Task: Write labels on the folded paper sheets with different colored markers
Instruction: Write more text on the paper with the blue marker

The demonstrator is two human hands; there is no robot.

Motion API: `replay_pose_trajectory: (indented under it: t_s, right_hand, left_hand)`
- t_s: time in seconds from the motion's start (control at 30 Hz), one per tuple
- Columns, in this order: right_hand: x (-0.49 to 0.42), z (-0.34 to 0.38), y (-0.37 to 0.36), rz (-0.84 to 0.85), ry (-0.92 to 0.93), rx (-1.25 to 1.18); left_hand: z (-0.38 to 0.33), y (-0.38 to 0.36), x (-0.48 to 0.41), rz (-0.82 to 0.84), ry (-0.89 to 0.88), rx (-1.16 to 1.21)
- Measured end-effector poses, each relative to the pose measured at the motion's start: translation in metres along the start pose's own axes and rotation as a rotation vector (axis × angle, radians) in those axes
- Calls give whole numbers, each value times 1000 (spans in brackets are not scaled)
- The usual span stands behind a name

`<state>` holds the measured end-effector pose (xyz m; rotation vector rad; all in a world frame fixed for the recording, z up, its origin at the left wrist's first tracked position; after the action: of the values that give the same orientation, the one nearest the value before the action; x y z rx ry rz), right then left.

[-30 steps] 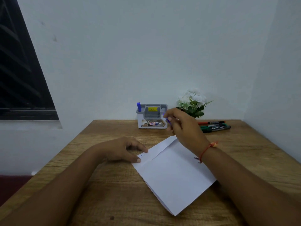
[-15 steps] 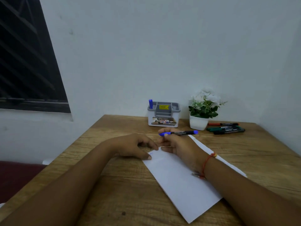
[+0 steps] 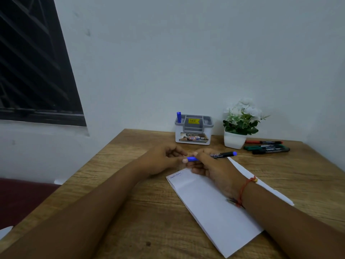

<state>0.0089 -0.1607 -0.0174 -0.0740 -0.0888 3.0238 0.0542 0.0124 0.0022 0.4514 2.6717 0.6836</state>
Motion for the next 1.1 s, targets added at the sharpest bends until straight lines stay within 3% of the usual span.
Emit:
replay_pose_trajectory:
  t_s: [0.5,0.7,0.87,1.1]
  right_hand:
    - [2,2,-1,-4,-53,-82]
    - [2,2,-3,11,-120,-136]
    - [3,3,-1,-27,-172,-162]
    - [4,4,-4,-34,-76,-34]
  left_hand:
    - [-4,-2,-1,-98,-82,-48]
    - [2,7,-3,-116,-26,-45]
    - [28,30,-9,-209,2,-282]
    - [28,20,-15,-164,-13,-477]
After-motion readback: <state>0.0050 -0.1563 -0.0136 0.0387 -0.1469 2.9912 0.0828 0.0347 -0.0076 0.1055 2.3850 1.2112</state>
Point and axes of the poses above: each hand's wrist, its own x-axis away from the middle knuckle, its own y-axis out of the back of the hand, z = x × y, the point moved 4 cm from there along -x, towards the middle knuckle, and after that the axes turned 9 degrees about -z, right-handed, at the moved point
